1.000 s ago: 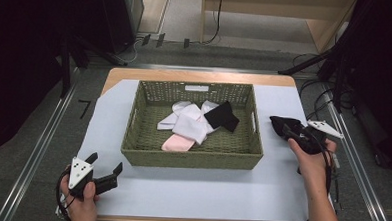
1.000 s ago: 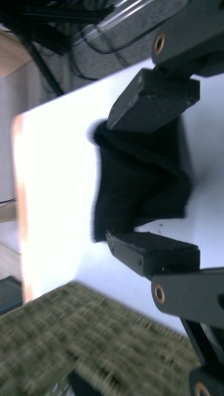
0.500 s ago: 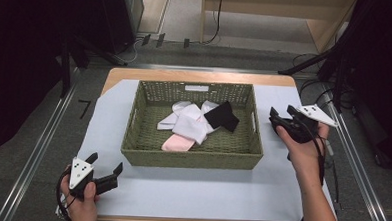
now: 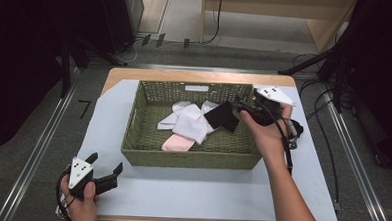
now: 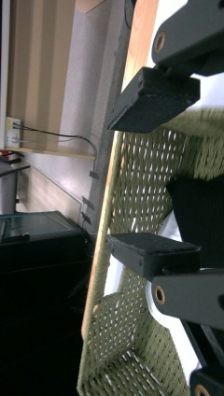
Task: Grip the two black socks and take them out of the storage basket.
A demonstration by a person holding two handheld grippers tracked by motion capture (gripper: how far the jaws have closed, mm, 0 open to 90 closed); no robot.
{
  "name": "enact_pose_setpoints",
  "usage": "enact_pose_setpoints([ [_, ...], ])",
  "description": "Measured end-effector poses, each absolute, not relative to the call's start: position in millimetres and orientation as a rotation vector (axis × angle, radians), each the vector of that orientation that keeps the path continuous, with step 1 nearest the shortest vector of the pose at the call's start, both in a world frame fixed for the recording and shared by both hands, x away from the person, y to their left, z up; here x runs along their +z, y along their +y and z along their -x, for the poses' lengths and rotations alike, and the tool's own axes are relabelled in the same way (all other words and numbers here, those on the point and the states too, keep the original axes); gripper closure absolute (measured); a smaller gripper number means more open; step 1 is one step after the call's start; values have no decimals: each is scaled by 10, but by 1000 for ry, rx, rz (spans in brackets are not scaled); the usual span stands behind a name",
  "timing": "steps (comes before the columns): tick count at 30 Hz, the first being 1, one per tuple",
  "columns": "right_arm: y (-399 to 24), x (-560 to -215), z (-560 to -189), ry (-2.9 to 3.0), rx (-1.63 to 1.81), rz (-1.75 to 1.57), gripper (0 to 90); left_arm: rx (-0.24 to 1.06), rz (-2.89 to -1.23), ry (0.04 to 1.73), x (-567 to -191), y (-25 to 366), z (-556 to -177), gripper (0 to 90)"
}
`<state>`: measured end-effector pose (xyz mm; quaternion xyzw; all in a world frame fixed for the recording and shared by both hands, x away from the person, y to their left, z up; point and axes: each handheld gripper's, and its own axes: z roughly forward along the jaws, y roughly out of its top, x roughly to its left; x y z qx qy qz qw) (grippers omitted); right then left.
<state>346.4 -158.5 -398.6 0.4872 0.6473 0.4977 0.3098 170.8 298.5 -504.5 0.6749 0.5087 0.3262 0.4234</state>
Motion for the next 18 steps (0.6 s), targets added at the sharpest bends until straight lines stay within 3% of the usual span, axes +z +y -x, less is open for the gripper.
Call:
enact_pose_setpoints([
  [11, -1072, -4286, -3759, 1830, 1206, -1442, 361, 812, -1689, 1273, -5044, 2988, -1710, 97],
  [18, -958, -4604, -3975, 1884, 1094, -1558, 307, 812, -1694, 1271, -5045, 2985, -1711, 97],
])
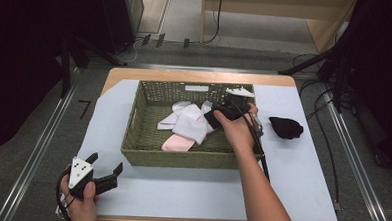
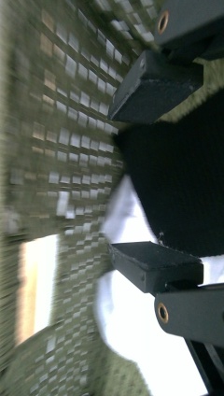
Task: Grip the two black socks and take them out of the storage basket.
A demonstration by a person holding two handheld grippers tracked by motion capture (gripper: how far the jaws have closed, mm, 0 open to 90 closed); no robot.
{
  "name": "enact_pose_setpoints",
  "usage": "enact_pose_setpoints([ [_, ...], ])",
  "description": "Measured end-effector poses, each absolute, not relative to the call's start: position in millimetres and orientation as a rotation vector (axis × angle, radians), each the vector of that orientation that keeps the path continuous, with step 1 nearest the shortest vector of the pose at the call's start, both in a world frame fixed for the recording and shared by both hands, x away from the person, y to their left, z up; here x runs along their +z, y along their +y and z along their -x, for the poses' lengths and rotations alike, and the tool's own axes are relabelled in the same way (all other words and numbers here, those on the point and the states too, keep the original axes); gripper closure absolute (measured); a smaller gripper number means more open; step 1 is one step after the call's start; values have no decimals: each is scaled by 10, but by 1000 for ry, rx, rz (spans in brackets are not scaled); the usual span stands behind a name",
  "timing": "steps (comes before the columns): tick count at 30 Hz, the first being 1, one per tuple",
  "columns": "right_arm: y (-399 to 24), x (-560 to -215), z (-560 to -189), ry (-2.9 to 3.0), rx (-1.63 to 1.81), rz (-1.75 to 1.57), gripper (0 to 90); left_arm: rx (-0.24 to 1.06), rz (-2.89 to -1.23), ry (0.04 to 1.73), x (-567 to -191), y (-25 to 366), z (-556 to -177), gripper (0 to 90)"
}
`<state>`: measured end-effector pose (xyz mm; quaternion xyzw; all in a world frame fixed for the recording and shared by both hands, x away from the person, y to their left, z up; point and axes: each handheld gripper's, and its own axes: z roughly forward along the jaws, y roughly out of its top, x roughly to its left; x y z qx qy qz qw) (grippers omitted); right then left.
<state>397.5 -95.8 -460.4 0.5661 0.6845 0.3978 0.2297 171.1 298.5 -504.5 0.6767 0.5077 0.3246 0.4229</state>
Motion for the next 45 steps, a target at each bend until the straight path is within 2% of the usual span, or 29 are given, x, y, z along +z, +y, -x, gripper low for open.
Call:
enact_pose_setpoints([
  [2, -962, -4654, -4026, 1957, 1013, -1559, 345, 812, -1694, 1271, -5045, 2983, -1712, 97],
  [7, -982, -4787, -4100, 2029, 917, -1577, 315, 811, -1696, 1269, -5045, 2982, -1712, 97],
  [15, -1023, -4949, -4134, 2090, 837, -1713, 358, 806, -1697, 1266, -5045, 2983, -1713, 97],
  [17, -1022, -4948, -4127, 2088, 838, -1730, 436, 805, -1697, 1267, -5045, 2982, -1713, 97],
  [18, -1019, -4936, -4119, 2099, 845, -1750, 535, 805, -1697, 1267, -5046, 2981, -1713, 97],
  [21, -1004, -4912, -4092, 2139, 876, -1770, 692, 805, -1697, 1267, -5046, 2981, -1713, 97],
  [23, -994, -4884, -4081, 2172, 874, -1758, 729, 805, -1698, 1266, -5046, 2981, -1713, 97],
  [33, -989, -4551, -3992, 2088, 1139, -1550, 742, 806, -1696, 1265, -5046, 2978, -1714, 97],
  [45, -1317, -4070, -3798, 1882, 1383, -1383, 741, 812, -1706, 1263, -5046, 2972, -1714, 97],
])
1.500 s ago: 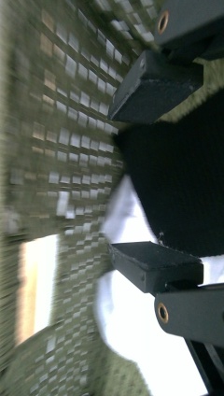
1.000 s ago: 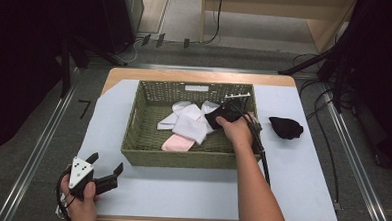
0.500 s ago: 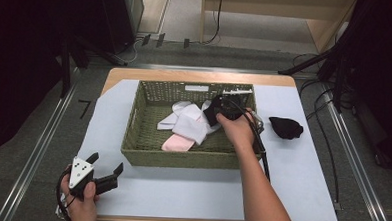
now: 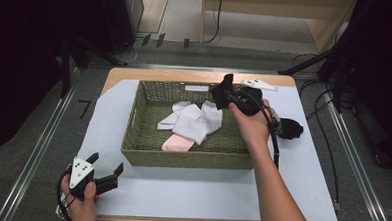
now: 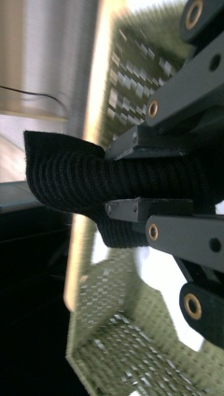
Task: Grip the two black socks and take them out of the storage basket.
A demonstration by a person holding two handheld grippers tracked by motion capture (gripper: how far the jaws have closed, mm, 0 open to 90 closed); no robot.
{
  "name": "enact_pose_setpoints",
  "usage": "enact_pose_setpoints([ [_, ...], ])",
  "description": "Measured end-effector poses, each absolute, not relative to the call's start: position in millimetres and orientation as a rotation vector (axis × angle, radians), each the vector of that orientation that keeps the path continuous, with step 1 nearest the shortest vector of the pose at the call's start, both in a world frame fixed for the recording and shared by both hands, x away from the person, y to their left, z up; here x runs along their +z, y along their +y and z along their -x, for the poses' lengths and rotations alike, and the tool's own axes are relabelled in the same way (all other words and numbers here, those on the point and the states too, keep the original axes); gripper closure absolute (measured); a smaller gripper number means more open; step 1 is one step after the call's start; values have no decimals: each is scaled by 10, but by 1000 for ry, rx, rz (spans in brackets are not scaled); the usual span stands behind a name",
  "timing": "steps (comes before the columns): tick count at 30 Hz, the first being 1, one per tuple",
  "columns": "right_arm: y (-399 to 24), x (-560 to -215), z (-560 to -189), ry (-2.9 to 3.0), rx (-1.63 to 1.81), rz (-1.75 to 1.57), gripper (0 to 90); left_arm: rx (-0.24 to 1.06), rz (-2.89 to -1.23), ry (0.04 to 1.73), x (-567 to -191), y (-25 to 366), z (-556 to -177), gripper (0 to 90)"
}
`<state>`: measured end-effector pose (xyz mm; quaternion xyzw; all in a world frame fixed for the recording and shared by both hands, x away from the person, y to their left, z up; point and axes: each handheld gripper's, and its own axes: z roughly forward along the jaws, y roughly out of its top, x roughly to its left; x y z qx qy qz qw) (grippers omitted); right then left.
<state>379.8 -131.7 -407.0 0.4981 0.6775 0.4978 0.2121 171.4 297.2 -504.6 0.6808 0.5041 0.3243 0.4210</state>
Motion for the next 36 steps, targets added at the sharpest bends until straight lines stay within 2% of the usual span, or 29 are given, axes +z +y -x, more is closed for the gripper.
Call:
enact_pose_setpoints([
  [7, -1558, -3889, -3678, 1724, 1448, -1261, 739, 813, -1707, 1263, -5046, 2968, -1713, 97],
  [18, -1999, -3843, -3626, 1568, 1435, -1318, 737, 816, -1712, 1261, -5045, 2967, -1713, 97],
  [36, -2783, -4475, -3518, 1460, 1254, -1576, 727, 828, -1722, 1256, -5047, 2951, -1711, 98],
])
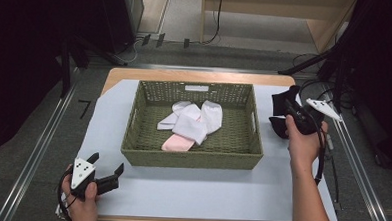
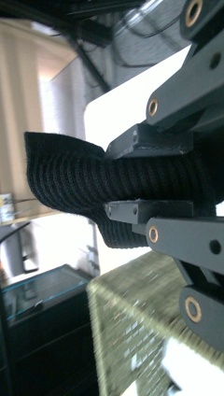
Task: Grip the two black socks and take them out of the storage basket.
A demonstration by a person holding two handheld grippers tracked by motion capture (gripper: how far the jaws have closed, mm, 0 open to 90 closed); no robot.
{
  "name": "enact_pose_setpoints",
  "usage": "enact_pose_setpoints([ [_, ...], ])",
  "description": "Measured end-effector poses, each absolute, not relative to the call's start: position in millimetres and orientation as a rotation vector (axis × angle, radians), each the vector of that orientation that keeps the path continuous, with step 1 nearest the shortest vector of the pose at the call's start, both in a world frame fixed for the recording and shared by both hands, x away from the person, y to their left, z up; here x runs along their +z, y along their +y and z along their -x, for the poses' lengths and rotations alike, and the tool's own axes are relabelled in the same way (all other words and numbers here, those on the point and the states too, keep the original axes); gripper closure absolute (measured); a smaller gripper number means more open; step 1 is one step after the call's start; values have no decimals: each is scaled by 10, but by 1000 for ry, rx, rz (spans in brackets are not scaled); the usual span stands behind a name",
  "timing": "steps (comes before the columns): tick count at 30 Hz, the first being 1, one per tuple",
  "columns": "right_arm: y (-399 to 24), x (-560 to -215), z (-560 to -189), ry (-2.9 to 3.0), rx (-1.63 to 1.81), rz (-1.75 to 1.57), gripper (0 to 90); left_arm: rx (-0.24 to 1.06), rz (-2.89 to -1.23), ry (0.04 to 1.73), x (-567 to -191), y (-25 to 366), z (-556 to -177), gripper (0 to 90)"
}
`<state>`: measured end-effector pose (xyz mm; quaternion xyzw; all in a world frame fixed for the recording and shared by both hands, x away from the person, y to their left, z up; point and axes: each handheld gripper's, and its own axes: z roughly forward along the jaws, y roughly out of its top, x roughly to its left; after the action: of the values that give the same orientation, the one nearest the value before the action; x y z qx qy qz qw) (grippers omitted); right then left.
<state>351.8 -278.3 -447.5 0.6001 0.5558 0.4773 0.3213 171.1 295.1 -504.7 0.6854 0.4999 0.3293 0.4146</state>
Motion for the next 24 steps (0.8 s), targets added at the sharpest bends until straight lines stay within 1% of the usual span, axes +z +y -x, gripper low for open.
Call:
enact_pose_setpoints([
  [4, -2859, -4663, -3481, 1485, 1222, -1638, 712, 829, -1726, 1254, -5047, 2948, -1710, 98],
  [6, -2888, -4748, -3469, 1499, 1216, -1672, 685, 831, -1726, 1252, -5048, 2946, -1711, 99],
  [8, -2903, -4816, -3458, 1517, 1196, -1681, 622, 831, -1728, 1252, -5047, 2946, -1710, 99],
  [10, -2917, -4869, -3435, 1517, 1174, -1692, 535, 831, -1726, 1252, -5048, 2946, -1710, 99],
  [12, -2926, -4887, -3412, 1520, 1172, -1688, 485, 831, -1726, 1252, -5048, 2946, -1710, 99],
  [19, -2966, -4855, -3192, 1523, 1194, -1609, 410, 831, -1726, 1250, -5048, 2946, -1709, 99],
  [24, -3072, -4863, -2982, 1499, 1242, -1580, 392, 836, -1727, 1251, -5049, 2942, -1709, 100],
])
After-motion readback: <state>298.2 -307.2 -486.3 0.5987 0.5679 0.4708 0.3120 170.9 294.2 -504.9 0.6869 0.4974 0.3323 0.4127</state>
